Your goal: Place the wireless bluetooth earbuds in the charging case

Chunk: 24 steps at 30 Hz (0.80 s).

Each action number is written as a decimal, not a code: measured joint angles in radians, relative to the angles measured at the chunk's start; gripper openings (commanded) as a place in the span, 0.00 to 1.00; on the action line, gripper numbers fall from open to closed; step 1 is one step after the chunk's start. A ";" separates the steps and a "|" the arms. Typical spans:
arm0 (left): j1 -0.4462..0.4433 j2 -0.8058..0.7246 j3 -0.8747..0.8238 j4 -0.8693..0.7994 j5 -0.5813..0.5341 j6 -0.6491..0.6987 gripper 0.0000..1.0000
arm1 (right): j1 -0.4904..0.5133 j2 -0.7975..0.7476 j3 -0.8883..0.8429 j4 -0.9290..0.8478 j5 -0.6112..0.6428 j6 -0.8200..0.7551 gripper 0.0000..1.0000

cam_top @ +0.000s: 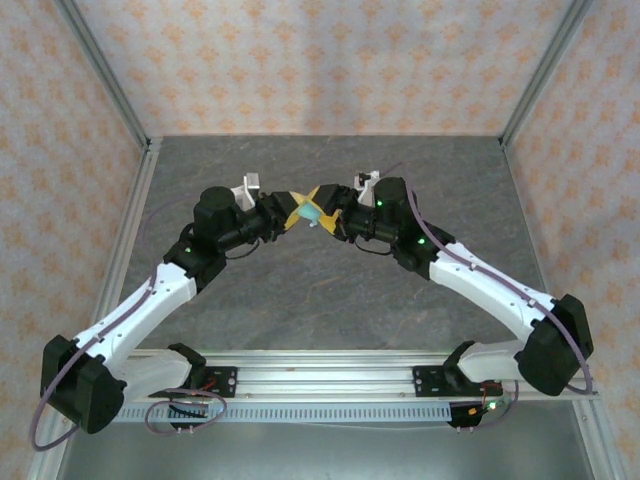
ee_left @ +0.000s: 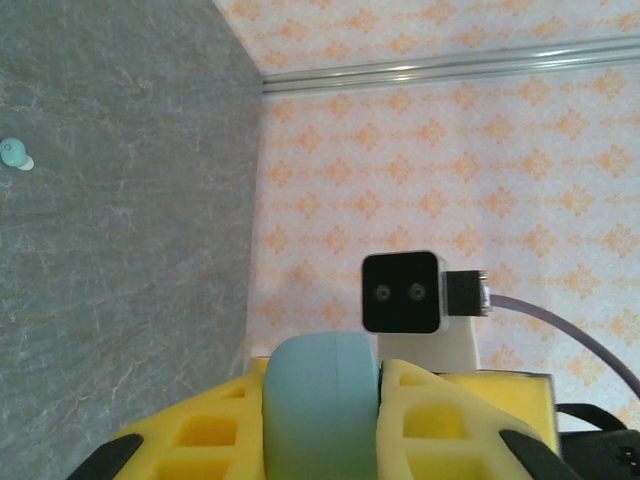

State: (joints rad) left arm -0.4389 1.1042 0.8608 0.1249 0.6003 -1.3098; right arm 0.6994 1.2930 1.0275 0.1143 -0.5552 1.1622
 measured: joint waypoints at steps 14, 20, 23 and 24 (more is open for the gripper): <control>0.000 -0.037 -0.024 0.004 -0.063 -0.022 0.13 | 0.003 0.022 -0.042 0.130 -0.014 0.110 0.42; 0.000 -0.047 -0.051 0.021 -0.087 -0.045 0.13 | 0.011 0.046 -0.042 0.158 -0.019 0.120 0.43; 0.000 -0.047 -0.056 0.022 -0.090 -0.055 0.13 | 0.013 0.063 -0.042 0.175 -0.026 0.121 0.42; 0.000 -0.047 -0.057 0.022 -0.090 -0.055 0.13 | 0.013 0.068 -0.042 0.180 -0.029 0.121 0.41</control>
State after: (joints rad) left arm -0.4389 1.0573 0.8036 0.1471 0.5102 -1.3651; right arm 0.7128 1.3609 0.9852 0.2939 -0.5846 1.2835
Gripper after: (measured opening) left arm 0.224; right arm 0.419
